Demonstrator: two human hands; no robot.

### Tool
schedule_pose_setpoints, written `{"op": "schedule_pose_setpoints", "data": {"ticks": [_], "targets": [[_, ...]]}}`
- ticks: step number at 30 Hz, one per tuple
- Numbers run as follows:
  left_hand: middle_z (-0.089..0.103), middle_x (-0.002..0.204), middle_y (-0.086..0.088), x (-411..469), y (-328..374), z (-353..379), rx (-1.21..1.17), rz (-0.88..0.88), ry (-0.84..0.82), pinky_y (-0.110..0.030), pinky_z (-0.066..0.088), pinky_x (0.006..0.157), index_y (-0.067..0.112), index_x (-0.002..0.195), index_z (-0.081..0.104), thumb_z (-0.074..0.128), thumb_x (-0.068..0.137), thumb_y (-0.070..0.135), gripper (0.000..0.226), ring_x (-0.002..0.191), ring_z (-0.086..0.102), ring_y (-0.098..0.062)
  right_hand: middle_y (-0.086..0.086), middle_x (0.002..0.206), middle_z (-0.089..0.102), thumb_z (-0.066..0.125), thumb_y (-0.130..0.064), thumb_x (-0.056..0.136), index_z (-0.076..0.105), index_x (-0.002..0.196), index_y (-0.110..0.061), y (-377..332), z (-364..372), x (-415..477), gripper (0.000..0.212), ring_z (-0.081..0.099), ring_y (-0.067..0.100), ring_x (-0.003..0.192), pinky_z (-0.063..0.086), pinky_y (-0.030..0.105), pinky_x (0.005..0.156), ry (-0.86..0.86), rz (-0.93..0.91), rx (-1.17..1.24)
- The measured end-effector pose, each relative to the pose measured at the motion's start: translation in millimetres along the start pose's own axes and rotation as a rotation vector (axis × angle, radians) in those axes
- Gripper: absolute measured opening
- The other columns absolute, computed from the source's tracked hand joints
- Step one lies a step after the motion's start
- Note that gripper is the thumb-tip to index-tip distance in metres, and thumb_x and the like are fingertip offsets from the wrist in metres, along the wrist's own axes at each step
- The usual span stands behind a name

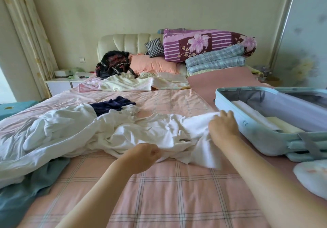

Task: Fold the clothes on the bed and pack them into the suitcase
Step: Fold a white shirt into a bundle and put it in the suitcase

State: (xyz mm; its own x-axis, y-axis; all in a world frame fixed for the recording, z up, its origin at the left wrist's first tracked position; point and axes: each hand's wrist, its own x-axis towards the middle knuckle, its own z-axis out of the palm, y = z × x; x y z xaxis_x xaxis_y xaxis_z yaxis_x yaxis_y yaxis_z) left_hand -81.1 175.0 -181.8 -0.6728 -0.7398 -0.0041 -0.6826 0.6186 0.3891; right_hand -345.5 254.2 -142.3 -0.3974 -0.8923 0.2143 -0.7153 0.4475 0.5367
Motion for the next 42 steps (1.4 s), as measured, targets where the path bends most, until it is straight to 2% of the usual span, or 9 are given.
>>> {"op": "schedule_pose_setpoints", "data": {"ticks": [4, 7, 11, 22, 26, 29, 33, 36, 42], "targets": [[0.055, 0.119, 0.01, 10, -15, 15, 0.152, 0.114, 0.119, -0.028, 0.04, 0.098, 0.029, 0.113, 0.065, 0.058, 0.089, 0.027, 0.025, 0.116, 0.047, -0.014, 0.018, 0.158, 0.031, 0.051, -0.033, 0.095, 0.054, 0.141, -0.022, -9, 20, -3, 0.048, 0.019, 0.04, 0.146, 0.011, 0.064, 0.116, -0.133, -0.014, -0.066], [0.049, 0.123, 0.008, 17, -19, 20, 0.241, 0.156, 0.198, -0.032, 0.034, 0.105, 0.033, 0.117, 0.061, 0.068, 0.084, 0.035, 0.034, 0.123, 0.038, -0.017, 0.002, 0.139, 0.05, 0.057, -0.033, 0.089, 0.059, 0.134, -0.026, -29, 23, -4, 0.046, 0.041, 0.024, 0.132, 0.032, 0.04, 0.11, 0.112, -0.292, 0.461], [0.046, 0.129, 0.004, 27, -26, 26, 0.227, 0.114, 0.231, -0.037, 0.037, 0.108, 0.028, 0.126, 0.057, 0.071, 0.083, 0.026, 0.046, 0.128, 0.037, -0.022, -0.004, 0.145, 0.048, 0.061, -0.047, 0.078, 0.038, 0.148, -0.028, -59, 19, -13, 0.077, 0.043, 0.019, 0.135, 0.035, 0.032, 0.11, -0.113, -0.471, 0.767], [0.06, 0.085, 0.002, 15, -4, -59, -0.031, 0.078, 0.602, -0.034, 0.037, 0.059, 0.022, 0.099, 0.059, 0.045, 0.091, 0.009, 0.021, 0.077, 0.053, -0.025, -0.002, 0.108, 0.067, 0.056, -0.014, 0.095, 0.059, 0.11, -0.027, -55, -9, 4, 0.021, 0.062, 0.012, 0.091, 0.048, 0.025, 0.074, 0.141, 0.121, 1.818], [0.054, 0.108, -0.008, 17, -35, -39, 0.286, -0.037, 0.76, -0.041, 0.042, 0.08, 0.016, 0.117, 0.057, 0.064, 0.079, 0.005, 0.041, 0.098, 0.05, -0.031, -0.01, 0.133, 0.056, 0.076, -0.016, 0.083, 0.043, 0.141, -0.031, -69, -11, 10, 0.068, 0.062, 0.014, 0.114, 0.053, 0.043, 0.1, -0.036, 0.187, 2.15], [0.053, 0.106, -0.004, 16, -45, -19, 0.337, 0.015, 0.659, -0.033, 0.043, 0.061, 0.02, 0.114, 0.059, 0.063, 0.071, -0.005, 0.05, 0.086, 0.057, -0.031, -0.011, 0.15, 0.03, 0.078, -0.01, 0.077, 0.025, 0.153, -0.033, -78, -2, 6, 0.095, 0.036, 0.01, 0.139, 0.04, 0.038, 0.113, -0.022, -0.018, 1.865], [0.056, 0.089, 0.013, 16, -34, 2, 0.282, 0.191, 0.377, -0.02, 0.025, 0.055, 0.029, 0.087, 0.065, 0.056, 0.082, 0.034, 0.011, 0.082, 0.058, -0.018, 0.0, 0.131, 0.043, 0.068, -0.009, 0.069, 0.054, 0.12, -0.022, -85, 24, -5, 0.054, 0.042, 0.019, 0.123, 0.038, 0.034, 0.1, 0.433, -0.314, 1.105], [0.052, 0.1, 0.02, 14, -40, 7, 0.444, 0.13, 0.09, -0.027, 0.028, 0.079, 0.041, 0.098, 0.065, 0.057, 0.064, 0.072, 0.047, 0.101, 0.05, -0.007, -0.01, 0.098, 0.055, 0.068, -0.034, 0.074, 0.065, 0.093, -0.027, -83, 35, -8, 0.02, 0.054, 0.013, 0.094, 0.044, 0.031, 0.086, 0.272, -0.395, 0.977], [0.063, 0.093, 0.013, 16, -58, -7, 0.316, 0.079, 0.198, -0.032, 0.041, 0.097, 0.033, 0.088, 0.071, 0.059, 0.084, 0.008, 0.028, 0.096, 0.062, -0.015, -0.01, 0.098, 0.066, 0.06, -0.028, 0.096, 0.076, 0.091, -0.027, -95, 39, -2, 0.017, 0.059, 0.016, 0.103, 0.043, 0.037, 0.097, 0.167, -0.367, 0.97]]}}
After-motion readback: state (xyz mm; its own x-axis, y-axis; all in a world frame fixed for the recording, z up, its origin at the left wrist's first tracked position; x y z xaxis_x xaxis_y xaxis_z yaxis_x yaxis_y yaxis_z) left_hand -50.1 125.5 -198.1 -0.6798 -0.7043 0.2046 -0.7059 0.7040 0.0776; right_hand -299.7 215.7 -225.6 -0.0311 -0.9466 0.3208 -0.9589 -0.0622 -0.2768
